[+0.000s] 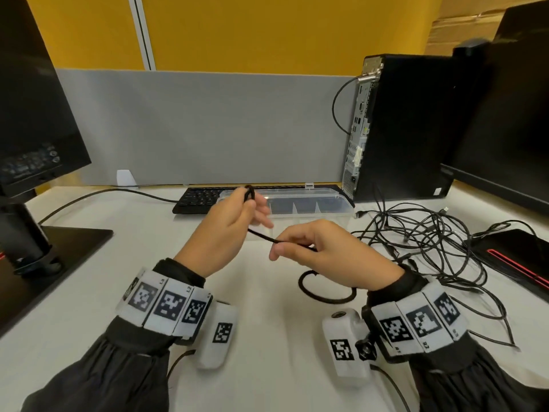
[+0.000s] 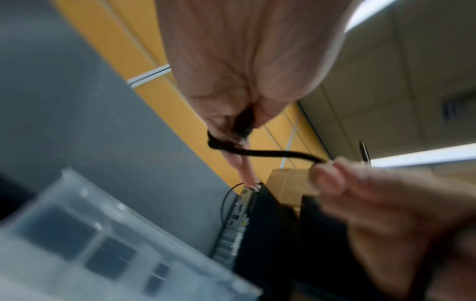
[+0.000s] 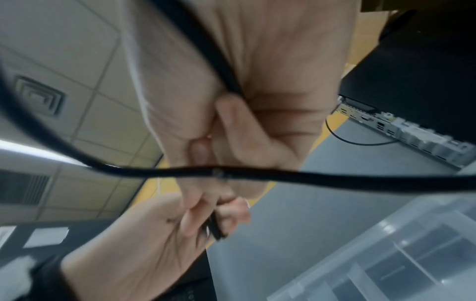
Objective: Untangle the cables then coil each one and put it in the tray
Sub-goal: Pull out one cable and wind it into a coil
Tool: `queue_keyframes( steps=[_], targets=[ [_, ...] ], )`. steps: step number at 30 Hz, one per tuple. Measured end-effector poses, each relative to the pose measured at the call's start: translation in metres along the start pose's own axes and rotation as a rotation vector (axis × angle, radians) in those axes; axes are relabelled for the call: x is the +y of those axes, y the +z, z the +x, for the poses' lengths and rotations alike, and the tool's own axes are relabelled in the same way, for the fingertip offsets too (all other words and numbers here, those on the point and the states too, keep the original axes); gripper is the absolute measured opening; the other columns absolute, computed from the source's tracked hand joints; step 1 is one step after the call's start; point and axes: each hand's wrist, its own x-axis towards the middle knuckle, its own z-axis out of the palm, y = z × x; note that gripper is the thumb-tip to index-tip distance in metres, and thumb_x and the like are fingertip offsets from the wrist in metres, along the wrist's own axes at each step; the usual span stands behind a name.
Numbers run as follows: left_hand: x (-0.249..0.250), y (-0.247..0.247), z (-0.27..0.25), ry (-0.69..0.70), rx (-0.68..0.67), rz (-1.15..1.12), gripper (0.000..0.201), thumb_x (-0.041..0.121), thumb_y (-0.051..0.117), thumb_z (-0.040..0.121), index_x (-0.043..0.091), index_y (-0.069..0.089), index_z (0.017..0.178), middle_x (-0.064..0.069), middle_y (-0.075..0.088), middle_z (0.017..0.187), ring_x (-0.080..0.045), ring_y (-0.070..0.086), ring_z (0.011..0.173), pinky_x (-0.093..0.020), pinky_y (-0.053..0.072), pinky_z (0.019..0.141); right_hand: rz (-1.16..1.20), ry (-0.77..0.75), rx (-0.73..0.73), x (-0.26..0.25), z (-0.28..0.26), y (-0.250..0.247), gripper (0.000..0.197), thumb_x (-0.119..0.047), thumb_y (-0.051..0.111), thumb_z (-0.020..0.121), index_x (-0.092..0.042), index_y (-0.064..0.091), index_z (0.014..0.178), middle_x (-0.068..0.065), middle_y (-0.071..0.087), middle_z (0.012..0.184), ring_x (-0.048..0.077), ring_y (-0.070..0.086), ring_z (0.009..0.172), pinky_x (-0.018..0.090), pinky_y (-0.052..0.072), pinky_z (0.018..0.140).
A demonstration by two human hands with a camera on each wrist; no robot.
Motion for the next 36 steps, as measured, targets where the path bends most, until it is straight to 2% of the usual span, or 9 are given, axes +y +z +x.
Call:
queue_keyframes(
  steps=[5,8,13,16,19,22,27,31,36],
  targets=[
    [0.005,-0.005,-0.006,0.096,-0.234,0.26,0.031,0.043,0.043,0.091,0.015,0.055,0.089,0.005,0.054,0.071,-0.008,0.05,0.065,-0.021,0.041,0.061,0.135,0.109,-0.044,0.003,0.002,-0.011,0.02,-0.023,0.049,0.096,-0.021,0.064,0.082,-0.014,0.063,0.063,-0.005,0.054,0.061,0.006,0.039,0.065],
    [0.007,-0.01,-0.005,0.236,-0.219,0.321,0.043,0.057,0.053,0.084,0.014,0.055,0.081,0.009,0.05,0.068,-0.006,0.045,0.065,-0.013,0.037,0.057,0.555,0.172,-0.252,0.006,-0.003,-0.012,0.023,-0.019,0.039,0.1,-0.011,0.053,0.083,0.01,0.071,0.082,0.019,0.065,0.083,0.028,0.047,0.088],
    [-0.003,-0.032,0.0,0.184,-0.093,0.46,0.04,0.055,0.049,0.084,0.017,0.044,0.074,0.005,0.044,0.068,-0.008,0.04,0.06,-0.019,0.034,0.055,0.936,0.411,-0.114,0.013,-0.016,-0.03,0.047,-0.049,0.037,0.094,-0.007,0.056,0.105,-0.003,0.036,0.054,0.009,0.03,0.047,0.021,0.038,0.05],
    [-0.012,-0.041,0.003,0.082,-0.054,0.558,0.031,0.043,0.046,0.09,0.022,0.037,0.07,0.003,0.041,0.066,-0.009,0.037,0.058,-0.02,0.027,0.052,0.539,0.438,0.016,0.005,-0.025,-0.058,0.046,-0.051,0.042,0.087,-0.012,0.061,0.103,-0.01,0.032,0.055,0.008,0.024,0.053,0.018,0.023,0.053],
    [-0.022,-0.045,0.005,-0.005,-0.043,0.59,0.034,0.041,0.042,0.093,0.015,0.042,0.072,-0.001,0.044,0.067,-0.013,0.04,0.059,-0.024,0.026,0.052,0.021,0.35,0.205,-0.002,-0.033,-0.087,0.031,-0.041,0.047,0.091,-0.017,0.062,0.08,-0.018,0.055,0.047,-0.005,0.053,0.05,0.017,0.032,0.061],
    [-0.036,-0.057,0.007,-0.063,0.021,0.597,0.039,0.042,0.039,0.094,0.008,0.05,0.081,-0.008,0.054,0.074,-0.021,0.049,0.067,-0.027,0.036,0.056,-0.2,0.314,0.537,0.007,-0.039,-0.133,0.045,-0.048,0.049,0.089,-0.008,0.064,0.075,0.015,0.066,0.075,0.027,0.062,0.074,0.026,0.047,0.07],
    [-0.029,-0.06,0.007,-0.052,0.104,0.555,0.03,0.036,0.04,0.096,0.018,0.046,0.072,-0.002,0.053,0.07,-0.015,0.047,0.065,-0.016,0.031,0.055,-0.523,0.356,0.808,0.018,-0.052,-0.209,0.057,-0.067,0.054,0.069,-0.011,0.054,0.056,-0.001,0.047,0.041,0.01,0.047,0.047,0.014,0.036,0.043],
    [-0.022,-0.04,0.006,-0.059,-0.049,0.499,0.035,0.036,0.042,0.096,0.017,0.044,0.066,0.001,0.045,0.062,-0.011,0.042,0.057,-0.02,0.028,0.052,-0.868,0.509,0.86,0.032,-0.026,-0.229,0.071,-0.083,0.041,0.065,-0.017,0.062,0.08,0.014,0.063,0.076,0.036,0.059,0.081,0.042,0.049,0.071],
    [-0.019,-0.024,0.007,-0.207,-0.111,0.123,0.041,0.035,0.039,0.097,0.013,0.04,0.064,-0.002,0.04,0.06,-0.011,0.035,0.053,-0.022,0.031,0.054,-1.071,0.419,0.552,0.018,0.029,-0.157,0.081,-0.076,0.033,0.075,-0.023,0.04,0.137,0.019,0.052,0.125,0.035,0.041,0.12,0.051,0.03,0.097]
  ],
)
